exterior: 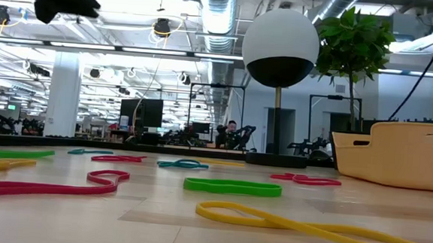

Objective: Pick and place items into bin
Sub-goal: Put the blue rubber band into the bin

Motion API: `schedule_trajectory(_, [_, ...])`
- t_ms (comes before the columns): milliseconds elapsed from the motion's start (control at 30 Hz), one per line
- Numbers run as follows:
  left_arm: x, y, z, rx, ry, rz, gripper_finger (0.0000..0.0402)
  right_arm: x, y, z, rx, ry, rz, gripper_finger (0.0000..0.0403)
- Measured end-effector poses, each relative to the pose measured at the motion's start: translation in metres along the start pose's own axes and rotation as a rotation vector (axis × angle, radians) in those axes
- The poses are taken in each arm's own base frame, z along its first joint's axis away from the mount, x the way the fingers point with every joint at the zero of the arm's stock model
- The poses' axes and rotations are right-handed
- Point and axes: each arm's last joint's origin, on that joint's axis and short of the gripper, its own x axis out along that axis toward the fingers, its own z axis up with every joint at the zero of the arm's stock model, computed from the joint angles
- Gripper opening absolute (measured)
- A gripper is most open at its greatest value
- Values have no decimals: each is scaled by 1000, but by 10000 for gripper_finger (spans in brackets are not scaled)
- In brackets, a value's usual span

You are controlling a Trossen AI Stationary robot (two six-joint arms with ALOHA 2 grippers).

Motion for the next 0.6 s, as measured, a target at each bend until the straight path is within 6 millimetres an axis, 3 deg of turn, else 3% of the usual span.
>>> schedule_trajectory(100, [14,-3,-7,3,73,79,105,-8,-19,-8,219,-68,39,127])
schedule_trajectory(233, [36,-9,-30,19,218,90,105,6,-11,-47,177,-42,37,128])
schedule_trajectory(367, [58,-8,-58,-5,330,160,105,21,-2,-81,118,-51,-86,126])
schedule_trajectory(600, [81,6,-82,-152,416,349,105,31,-5,-100,201,-155,-323,121])
